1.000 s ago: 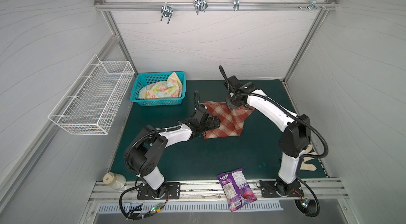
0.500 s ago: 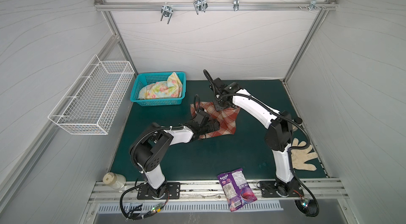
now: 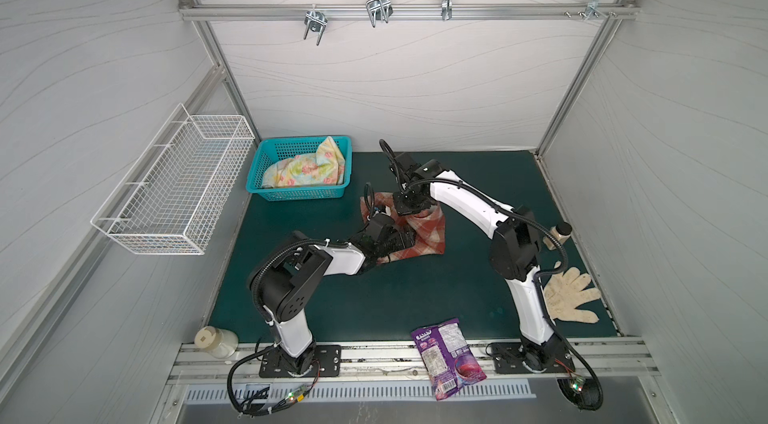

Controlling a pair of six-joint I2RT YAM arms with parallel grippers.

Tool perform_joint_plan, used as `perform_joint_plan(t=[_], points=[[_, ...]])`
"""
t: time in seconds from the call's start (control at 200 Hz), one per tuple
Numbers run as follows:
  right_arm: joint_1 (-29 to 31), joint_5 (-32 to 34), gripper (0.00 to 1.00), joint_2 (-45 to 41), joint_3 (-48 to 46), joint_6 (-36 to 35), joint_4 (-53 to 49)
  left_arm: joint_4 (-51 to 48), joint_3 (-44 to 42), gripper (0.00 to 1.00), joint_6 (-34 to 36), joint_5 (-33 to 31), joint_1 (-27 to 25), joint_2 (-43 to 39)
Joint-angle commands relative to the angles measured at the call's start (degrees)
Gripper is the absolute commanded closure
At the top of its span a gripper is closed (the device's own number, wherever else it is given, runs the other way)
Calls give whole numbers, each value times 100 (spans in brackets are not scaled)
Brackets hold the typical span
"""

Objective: Fold and stack the skirts
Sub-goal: 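Fold the held corner over toward the left gripper with the right gripper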

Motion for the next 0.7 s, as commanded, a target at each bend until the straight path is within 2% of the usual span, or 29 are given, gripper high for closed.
perform_joint_plan(t=[0.0, 0.195, 0.32, 0.505, 0.69], points=[[4, -645, 100, 233, 105, 344, 213, -210, -342, 5, -29, 22, -31, 114], [-171, -1575, 100, 301, -365, 804, 896, 115, -555, 6, 62, 174, -31, 0], [-216, -1864, 91, 435, -426, 889, 1014, 376, -755, 7, 42, 331, -27, -129], [-286, -2081, 89, 588, -460, 1020, 1183, 357, -942, 8, 70, 495, -31, -504], [-295, -2014, 89, 641, -481, 1051, 1221, 58, -1121, 8, 116, 443, -31, -1089]])
